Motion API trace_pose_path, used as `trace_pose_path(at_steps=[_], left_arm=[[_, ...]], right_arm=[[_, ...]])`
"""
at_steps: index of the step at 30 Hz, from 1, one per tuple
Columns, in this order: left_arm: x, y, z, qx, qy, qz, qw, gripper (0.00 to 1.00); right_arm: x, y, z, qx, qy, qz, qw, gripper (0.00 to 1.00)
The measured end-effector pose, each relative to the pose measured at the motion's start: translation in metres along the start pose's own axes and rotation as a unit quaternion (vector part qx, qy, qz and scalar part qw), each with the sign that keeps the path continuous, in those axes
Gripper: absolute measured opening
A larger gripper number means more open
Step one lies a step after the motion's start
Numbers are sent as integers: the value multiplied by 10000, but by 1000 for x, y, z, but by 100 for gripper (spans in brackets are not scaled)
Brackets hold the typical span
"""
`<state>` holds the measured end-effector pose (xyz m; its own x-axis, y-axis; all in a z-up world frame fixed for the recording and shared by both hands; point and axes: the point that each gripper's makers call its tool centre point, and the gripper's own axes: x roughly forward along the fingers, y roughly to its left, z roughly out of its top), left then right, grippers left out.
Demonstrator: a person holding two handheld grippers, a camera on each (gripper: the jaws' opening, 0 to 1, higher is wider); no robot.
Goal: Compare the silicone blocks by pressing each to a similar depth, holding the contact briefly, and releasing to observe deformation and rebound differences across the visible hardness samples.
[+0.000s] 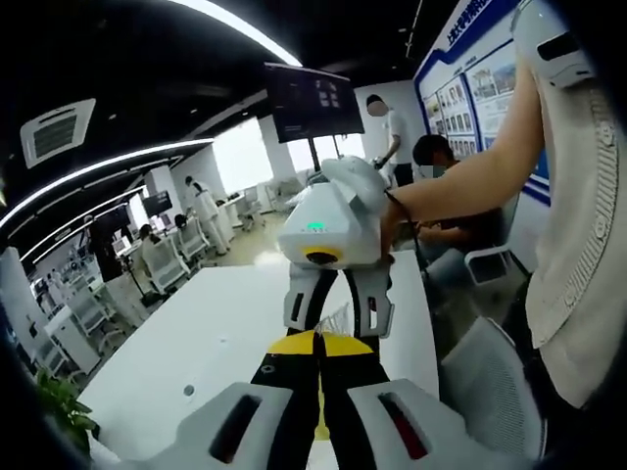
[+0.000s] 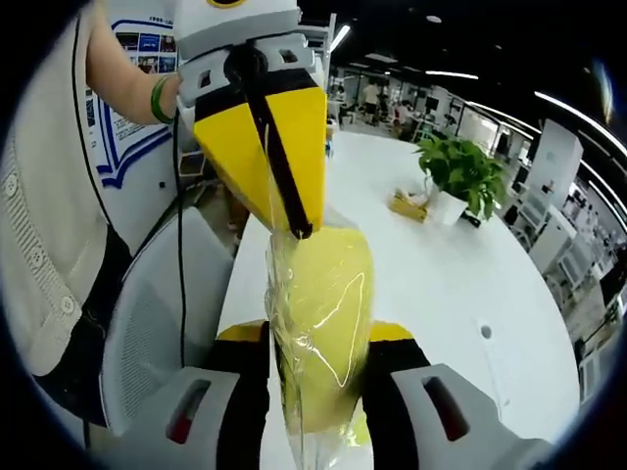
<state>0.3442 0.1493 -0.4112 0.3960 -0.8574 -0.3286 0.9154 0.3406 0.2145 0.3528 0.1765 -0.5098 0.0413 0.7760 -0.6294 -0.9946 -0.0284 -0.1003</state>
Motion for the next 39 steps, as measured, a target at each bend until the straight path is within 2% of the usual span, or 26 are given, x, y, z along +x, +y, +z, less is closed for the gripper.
trace_pose_path(at_steps=[7,15,21,26,29,32,36,39], left_arm=[[-4,3,1,-158,-131,40,9998,0],[-7,6,-5,-336,-175,75,9993,0],[-8,9,-10,-404,-166,98,9990,0],[-8,14,-21,-509,-92,98,9986,0],[-6,16,-29,-544,-27,78,9985,0],[-5,19,-41,-641,58,70,9979,0],[-2,23,-67,-891,232,72,9957,0],[1,25,-89,-1080,361,91,9935,0]], right_arm=[[2,-1,-4,13,112,-50,9999,38],[4,0,-2,51,-9,-140,9999,40],[1,-3,7,52,-418,-393,9983,43],[-2,-9,11,406,-882,-707,9928,63],[-6,-12,7,571,-1072,-976,9878,70],[-15,-15,2,862,-1356,-1323,9781,73],[-31,-13,-8,1481,-1847,-1711,9564,81],[-41,-5,-28,1915,-1869,-1972,9431,85]])
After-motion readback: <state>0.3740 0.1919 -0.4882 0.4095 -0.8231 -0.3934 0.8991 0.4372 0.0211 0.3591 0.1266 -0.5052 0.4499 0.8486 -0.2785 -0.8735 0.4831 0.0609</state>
